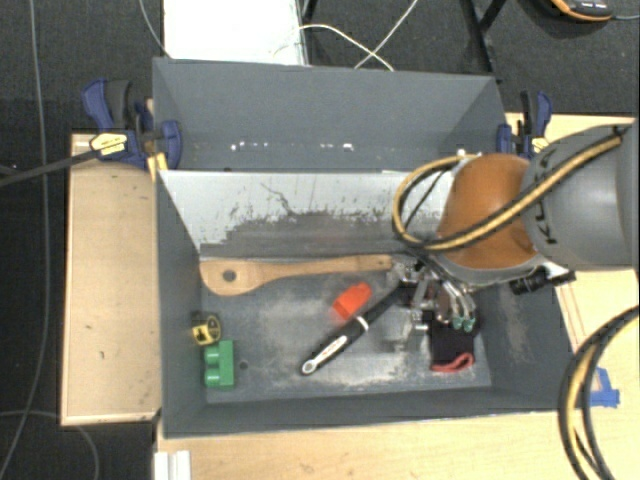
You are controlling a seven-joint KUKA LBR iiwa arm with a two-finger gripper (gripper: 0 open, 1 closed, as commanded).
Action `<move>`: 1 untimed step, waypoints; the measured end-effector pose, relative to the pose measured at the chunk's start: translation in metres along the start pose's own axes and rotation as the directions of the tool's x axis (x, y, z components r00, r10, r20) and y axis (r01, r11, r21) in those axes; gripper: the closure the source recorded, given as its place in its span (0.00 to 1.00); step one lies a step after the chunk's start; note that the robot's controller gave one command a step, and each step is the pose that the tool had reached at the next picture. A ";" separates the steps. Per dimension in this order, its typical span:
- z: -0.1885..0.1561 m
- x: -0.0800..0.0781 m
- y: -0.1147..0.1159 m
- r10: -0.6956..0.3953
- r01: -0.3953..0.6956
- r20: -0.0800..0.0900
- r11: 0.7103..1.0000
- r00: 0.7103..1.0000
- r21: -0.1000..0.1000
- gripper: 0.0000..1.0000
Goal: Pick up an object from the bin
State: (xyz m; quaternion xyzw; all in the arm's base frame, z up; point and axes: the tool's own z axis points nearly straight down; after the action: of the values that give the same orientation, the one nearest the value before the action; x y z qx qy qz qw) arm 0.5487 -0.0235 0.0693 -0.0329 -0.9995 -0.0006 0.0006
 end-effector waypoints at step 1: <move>-0.002 -0.020 0.002 -0.177 0.177 0.023 0.984 0.984 -0.001 0.00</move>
Offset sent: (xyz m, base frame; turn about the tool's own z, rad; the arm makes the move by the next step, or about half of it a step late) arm 0.0014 0.0000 0.0002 -0.0115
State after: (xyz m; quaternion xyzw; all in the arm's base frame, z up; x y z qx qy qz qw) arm 0.5684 -0.0226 0.0716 0.0559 -0.9984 -0.0019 -0.0110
